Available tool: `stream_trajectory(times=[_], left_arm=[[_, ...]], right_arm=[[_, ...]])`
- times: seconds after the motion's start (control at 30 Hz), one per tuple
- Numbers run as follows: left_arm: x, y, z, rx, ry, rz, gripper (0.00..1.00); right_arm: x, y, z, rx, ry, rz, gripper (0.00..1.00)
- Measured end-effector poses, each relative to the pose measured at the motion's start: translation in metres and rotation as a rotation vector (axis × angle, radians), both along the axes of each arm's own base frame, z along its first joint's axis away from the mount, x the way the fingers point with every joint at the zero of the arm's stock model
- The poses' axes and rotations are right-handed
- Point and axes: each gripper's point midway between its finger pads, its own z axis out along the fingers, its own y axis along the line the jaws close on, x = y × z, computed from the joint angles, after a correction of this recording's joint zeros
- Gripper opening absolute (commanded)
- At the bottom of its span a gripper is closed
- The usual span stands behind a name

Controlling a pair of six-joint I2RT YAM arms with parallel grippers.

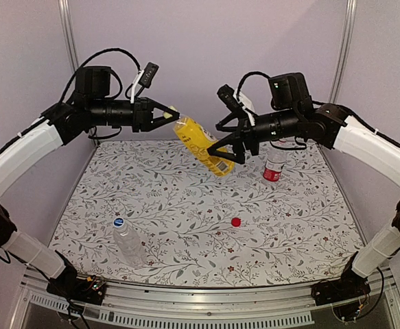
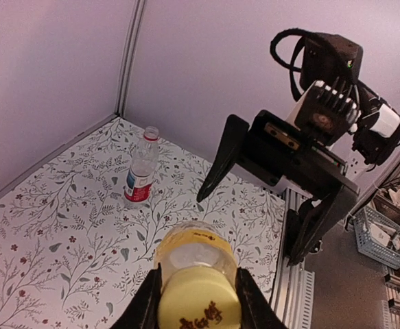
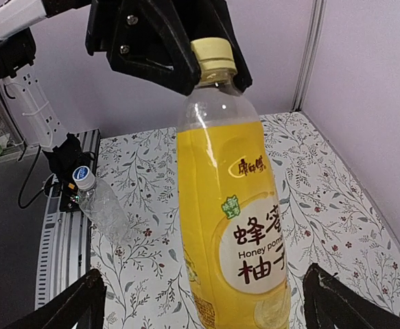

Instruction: Unscrew the bottle caps

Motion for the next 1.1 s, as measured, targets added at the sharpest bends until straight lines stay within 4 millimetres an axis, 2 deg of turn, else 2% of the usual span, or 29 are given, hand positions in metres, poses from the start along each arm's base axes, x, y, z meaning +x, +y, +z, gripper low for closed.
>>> stream_trajectory(times=[0.2, 0.43, 0.73, 0.8, 0.9, 1.1], left_arm=[[-0.009, -0.006, 0.017, -0.091, 0.000, -0.051, 0.07], [-0.016, -0.012, 0.019, -0.126, 0.024, -0.091, 0.06], [-0.020, -0.017, 0.016, -0.134, 0.037, -0.106, 0.09], [-0.020, -0.017, 0.016, -0.136, 0.037, -0.106, 0.15], [-0.020, -0.017, 0.015, -0.137, 0.036, -0.107, 0.39], [-0.025, -0.013, 0.006, -0.128, 0.033, -0.105, 0.79]], right_arm=[[0.000, 0.007, -0.025, -0.067, 0.024, 0.005, 0.98], [0.001, 0.011, -0.033, -0.085, 0.023, 0.004, 0.89], [0.003, 0.014, -0.042, -0.104, 0.037, 0.007, 0.57], [0.002, 0.014, -0.042, -0.105, 0.037, 0.009, 0.51], [0.001, 0.014, -0.042, -0.106, 0.036, 0.015, 0.44], [-0.007, 0.017, -0.047, -0.091, 0.059, 0.059, 0.43]])
